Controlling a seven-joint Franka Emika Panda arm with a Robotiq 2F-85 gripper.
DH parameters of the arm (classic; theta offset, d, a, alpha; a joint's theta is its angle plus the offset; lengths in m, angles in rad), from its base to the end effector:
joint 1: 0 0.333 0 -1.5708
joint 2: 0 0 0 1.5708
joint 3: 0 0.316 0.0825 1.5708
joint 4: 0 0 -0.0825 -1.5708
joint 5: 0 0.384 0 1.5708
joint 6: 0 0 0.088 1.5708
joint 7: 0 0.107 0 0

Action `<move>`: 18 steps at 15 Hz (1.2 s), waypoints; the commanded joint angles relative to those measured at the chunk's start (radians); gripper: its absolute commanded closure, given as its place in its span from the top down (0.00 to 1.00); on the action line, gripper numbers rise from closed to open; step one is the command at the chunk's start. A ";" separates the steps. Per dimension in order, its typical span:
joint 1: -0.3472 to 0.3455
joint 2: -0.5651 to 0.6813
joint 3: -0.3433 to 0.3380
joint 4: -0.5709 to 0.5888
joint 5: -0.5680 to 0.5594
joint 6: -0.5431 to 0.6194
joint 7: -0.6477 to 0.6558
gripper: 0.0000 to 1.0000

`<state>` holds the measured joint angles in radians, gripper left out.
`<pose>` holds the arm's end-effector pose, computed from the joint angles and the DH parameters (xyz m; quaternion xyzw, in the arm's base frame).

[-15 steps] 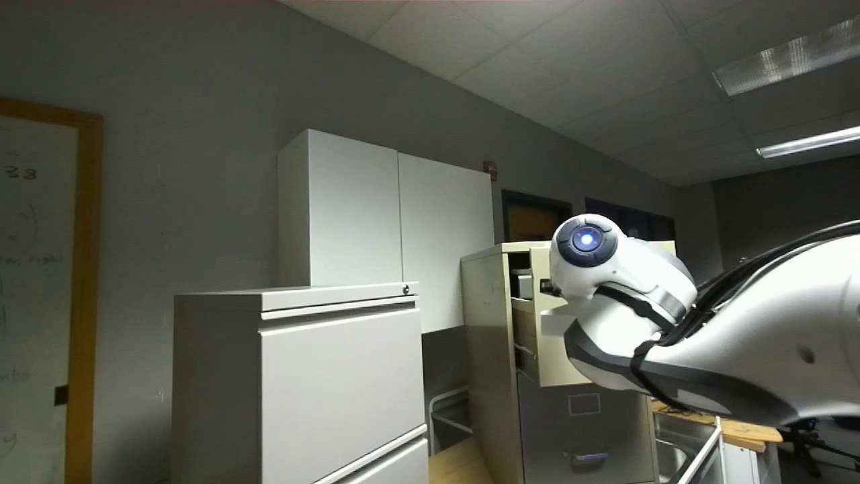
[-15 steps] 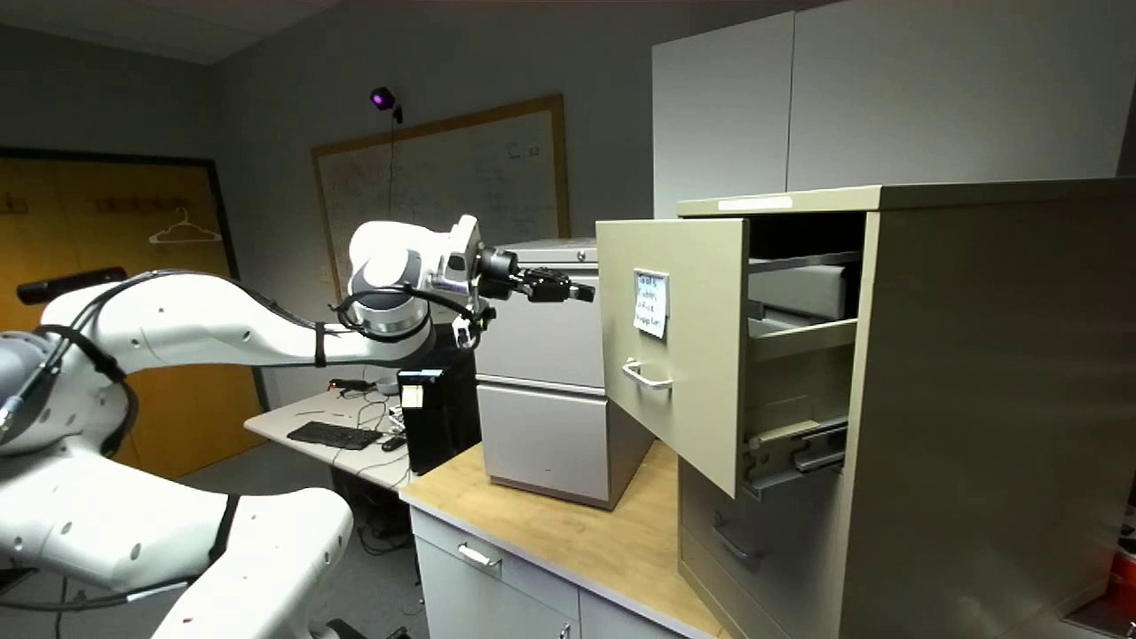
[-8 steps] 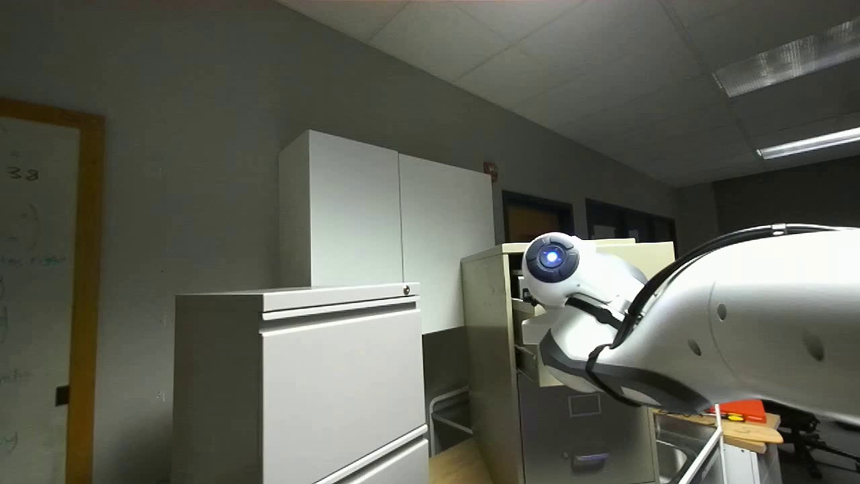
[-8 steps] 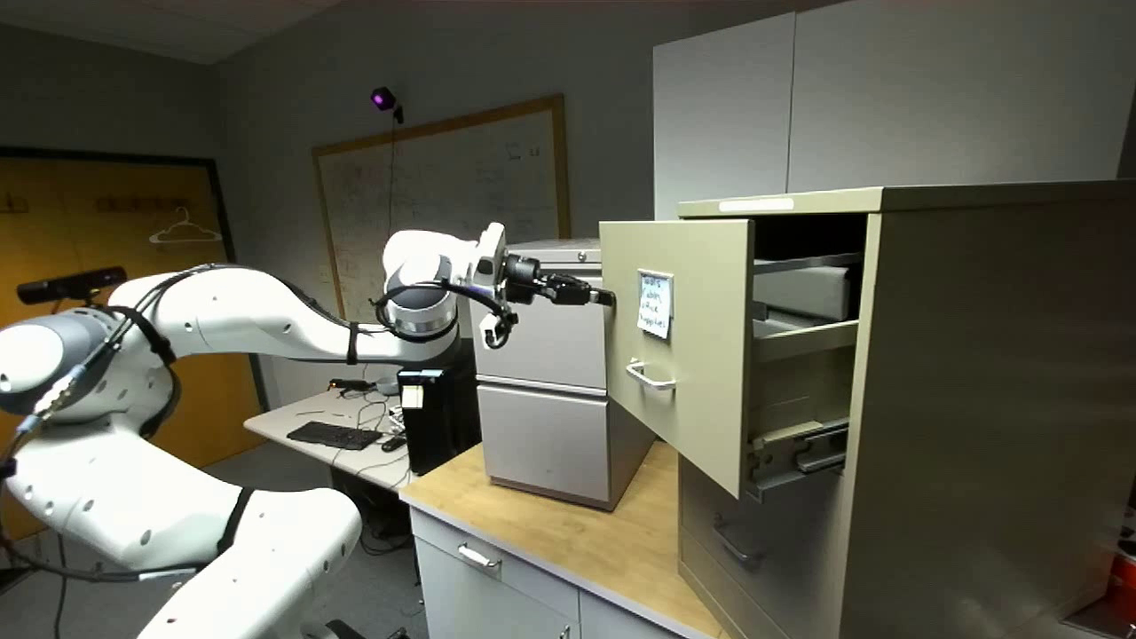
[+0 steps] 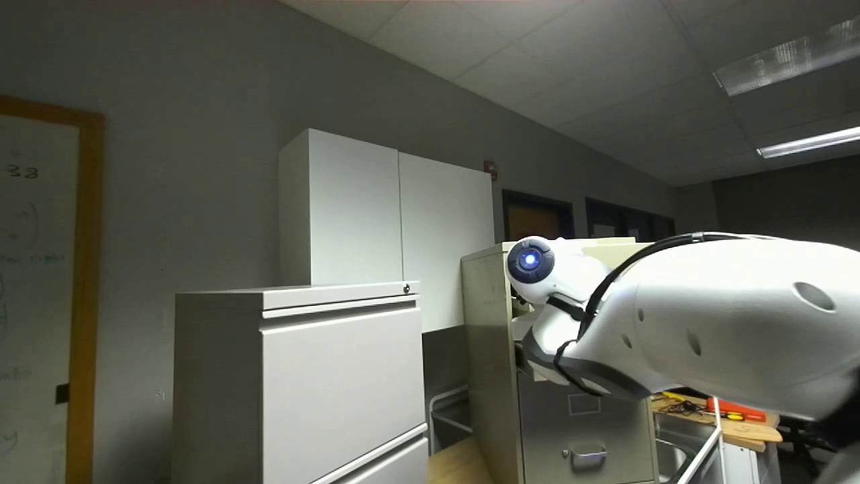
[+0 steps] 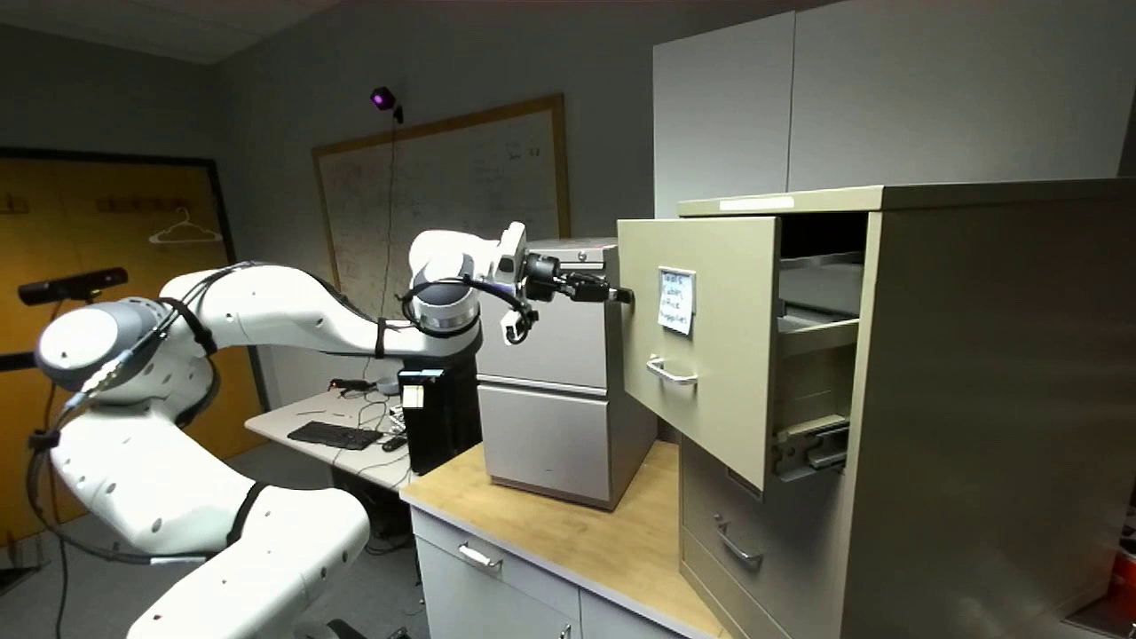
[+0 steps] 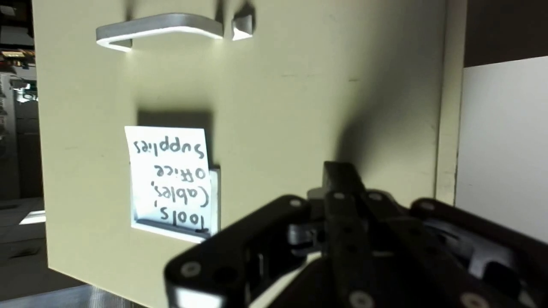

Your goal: Close the top drawer of the filing cabinet

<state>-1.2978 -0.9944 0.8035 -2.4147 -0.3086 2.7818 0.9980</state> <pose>0.4166 -0.0691 0.6342 0.6658 -0.4095 0.5327 0.3244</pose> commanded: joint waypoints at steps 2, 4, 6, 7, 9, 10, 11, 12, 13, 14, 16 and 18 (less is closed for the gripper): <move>-0.191 0.195 0.155 0.133 0.039 0.047 -0.004 0.00; -0.264 0.226 0.223 0.175 0.049 0.042 -0.007 0.00; -0.327 0.253 0.285 0.215 0.061 0.031 -0.015 0.00; -0.360 0.263 0.314 0.235 0.068 0.026 -0.016 0.00; -0.411 0.280 0.359 0.270 0.082 0.018 -0.027 0.00; -0.434 0.286 0.379 0.285 0.090 0.012 -0.030 0.00; -0.452 0.289 0.393 0.299 0.097 0.006 -0.033 0.00; -0.472 0.293 0.408 0.314 0.102 -0.001 -0.035 0.00; -0.490 0.296 0.420 0.327 0.107 -0.008 -0.037 0.00; -0.502 0.300 0.430 0.339 0.112 -0.015 -0.038 0.00; -0.530 0.307 0.451 0.362 0.121 -0.024 -0.040 0.00; -0.553 0.314 0.469 0.380 0.129 -0.028 -0.044 0.00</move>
<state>-1.7498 -0.7992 1.1692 -2.1196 -0.2001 2.7269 0.9931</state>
